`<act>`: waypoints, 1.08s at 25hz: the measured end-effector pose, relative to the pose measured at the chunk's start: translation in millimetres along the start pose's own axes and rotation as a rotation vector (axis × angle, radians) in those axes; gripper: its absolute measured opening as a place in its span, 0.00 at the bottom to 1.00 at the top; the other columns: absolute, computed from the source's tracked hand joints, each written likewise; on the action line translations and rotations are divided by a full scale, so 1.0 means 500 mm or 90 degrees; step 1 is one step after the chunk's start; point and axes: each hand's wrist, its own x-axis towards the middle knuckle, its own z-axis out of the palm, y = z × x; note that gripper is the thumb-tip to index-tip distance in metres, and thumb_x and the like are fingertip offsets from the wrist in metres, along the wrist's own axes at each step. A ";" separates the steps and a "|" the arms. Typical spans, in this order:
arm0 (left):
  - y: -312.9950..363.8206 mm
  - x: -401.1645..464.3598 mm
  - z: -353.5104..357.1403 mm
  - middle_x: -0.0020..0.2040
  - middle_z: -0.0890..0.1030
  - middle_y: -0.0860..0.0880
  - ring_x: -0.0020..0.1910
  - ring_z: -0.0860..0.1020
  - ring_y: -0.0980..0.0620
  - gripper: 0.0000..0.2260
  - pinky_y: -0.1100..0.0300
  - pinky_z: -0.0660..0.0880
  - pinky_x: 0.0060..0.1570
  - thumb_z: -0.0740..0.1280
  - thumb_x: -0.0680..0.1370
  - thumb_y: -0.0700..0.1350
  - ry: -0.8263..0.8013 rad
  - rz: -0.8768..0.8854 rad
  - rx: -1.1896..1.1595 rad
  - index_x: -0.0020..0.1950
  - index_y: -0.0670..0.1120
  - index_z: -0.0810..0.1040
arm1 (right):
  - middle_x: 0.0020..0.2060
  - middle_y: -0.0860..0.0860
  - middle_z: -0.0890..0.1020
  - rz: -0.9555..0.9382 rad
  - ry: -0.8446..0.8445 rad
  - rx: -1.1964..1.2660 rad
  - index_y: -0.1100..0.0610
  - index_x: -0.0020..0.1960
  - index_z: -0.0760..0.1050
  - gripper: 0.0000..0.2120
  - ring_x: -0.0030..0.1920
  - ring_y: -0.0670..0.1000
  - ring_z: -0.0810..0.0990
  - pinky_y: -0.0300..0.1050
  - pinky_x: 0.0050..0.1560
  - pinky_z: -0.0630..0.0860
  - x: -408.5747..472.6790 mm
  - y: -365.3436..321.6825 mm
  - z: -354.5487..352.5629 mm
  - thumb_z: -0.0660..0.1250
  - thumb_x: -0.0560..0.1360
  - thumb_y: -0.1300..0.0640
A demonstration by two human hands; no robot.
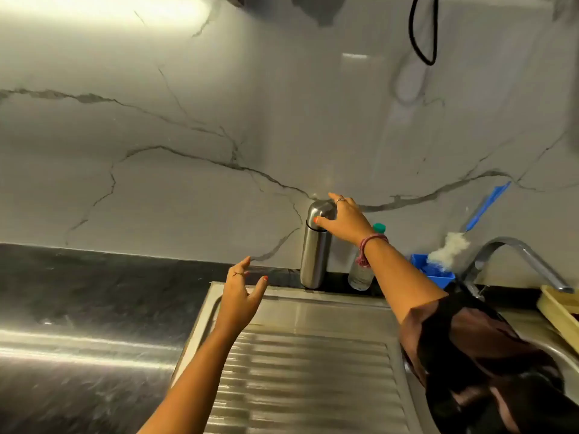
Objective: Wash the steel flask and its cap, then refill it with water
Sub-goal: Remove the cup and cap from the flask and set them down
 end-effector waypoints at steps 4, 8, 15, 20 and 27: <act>-0.022 0.006 0.029 0.73 0.67 0.45 0.69 0.70 0.50 0.28 0.54 0.71 0.65 0.69 0.78 0.47 -0.019 -0.033 -0.003 0.76 0.45 0.63 | 0.73 0.56 0.62 0.020 -0.021 -0.018 0.55 0.75 0.56 0.39 0.70 0.58 0.65 0.54 0.65 0.69 0.030 0.006 0.034 0.69 0.72 0.42; -0.039 -0.005 0.054 0.73 0.67 0.47 0.67 0.70 0.54 0.28 0.59 0.70 0.62 0.69 0.79 0.48 -0.030 -0.043 -0.003 0.76 0.46 0.62 | 0.64 0.57 0.71 0.023 0.046 0.045 0.57 0.67 0.62 0.36 0.58 0.56 0.74 0.45 0.51 0.74 0.025 0.005 0.050 0.75 0.68 0.47; -0.027 -0.049 0.069 0.74 0.67 0.47 0.68 0.70 0.51 0.29 0.61 0.68 0.61 0.70 0.78 0.49 -0.041 -0.049 -0.020 0.76 0.48 0.62 | 0.57 0.55 0.78 0.032 0.158 0.171 0.56 0.63 0.68 0.35 0.51 0.50 0.75 0.38 0.45 0.74 -0.075 0.020 0.056 0.80 0.62 0.48; -0.004 -0.113 0.070 0.75 0.65 0.50 0.71 0.67 0.52 0.37 0.57 0.69 0.63 0.74 0.73 0.54 -0.086 -0.031 -0.034 0.77 0.51 0.61 | 0.55 0.51 0.77 0.012 0.163 0.214 0.56 0.64 0.69 0.36 0.51 0.48 0.75 0.32 0.42 0.73 -0.165 -0.021 -0.022 0.79 0.62 0.45; 0.086 -0.212 0.083 0.75 0.61 0.58 0.71 0.62 0.59 0.53 0.45 0.72 0.67 0.80 0.58 0.64 -0.178 0.011 -0.103 0.77 0.58 0.57 | 0.50 0.47 0.76 -0.044 0.152 0.225 0.55 0.62 0.71 0.32 0.50 0.48 0.75 0.29 0.41 0.71 -0.315 -0.106 -0.159 0.77 0.64 0.44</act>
